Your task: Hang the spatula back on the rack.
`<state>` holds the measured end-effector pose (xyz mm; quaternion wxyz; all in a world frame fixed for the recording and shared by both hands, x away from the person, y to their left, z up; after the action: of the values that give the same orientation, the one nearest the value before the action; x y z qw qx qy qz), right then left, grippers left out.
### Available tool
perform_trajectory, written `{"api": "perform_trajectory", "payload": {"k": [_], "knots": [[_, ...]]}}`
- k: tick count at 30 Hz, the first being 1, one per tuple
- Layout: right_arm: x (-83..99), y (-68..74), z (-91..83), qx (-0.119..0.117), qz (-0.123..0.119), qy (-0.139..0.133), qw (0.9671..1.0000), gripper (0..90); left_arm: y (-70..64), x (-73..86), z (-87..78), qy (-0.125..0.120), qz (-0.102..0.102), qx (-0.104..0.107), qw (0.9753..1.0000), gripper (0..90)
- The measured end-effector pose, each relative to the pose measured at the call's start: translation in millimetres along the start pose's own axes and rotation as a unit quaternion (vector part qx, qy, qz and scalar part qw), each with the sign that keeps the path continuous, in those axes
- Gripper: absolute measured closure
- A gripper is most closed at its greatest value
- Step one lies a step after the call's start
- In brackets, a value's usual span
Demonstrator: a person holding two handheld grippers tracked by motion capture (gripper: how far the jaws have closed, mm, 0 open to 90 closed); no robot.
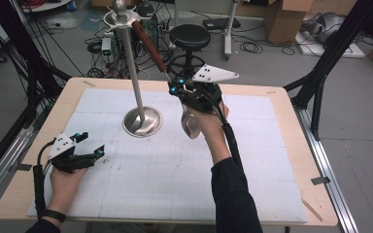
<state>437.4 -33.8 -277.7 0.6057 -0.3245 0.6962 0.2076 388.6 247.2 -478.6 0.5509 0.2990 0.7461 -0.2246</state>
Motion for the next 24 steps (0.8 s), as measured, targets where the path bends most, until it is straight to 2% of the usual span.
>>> {"api": "perform_trajectory", "payload": {"k": [24], "knots": [[0.5, -0.8, 22.9, 0.010, 0.005, 0.001, 0.9999, 85.0, -0.8, 0.1, 0.1, 0.002, 0.004, 0.003, 1.0000, 18.7]]}}
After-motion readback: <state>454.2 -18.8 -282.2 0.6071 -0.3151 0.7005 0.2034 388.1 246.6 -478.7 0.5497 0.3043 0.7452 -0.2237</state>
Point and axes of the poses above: each handheld gripper's, and its own axes: z roughly forward along the jaws, x roughly out of its underside, y roughly to its left, the point moved 10 cm from there along z, roughly forward along the jaws, and after that the axes turned 11 degrees about x, right-handed, at the moved point
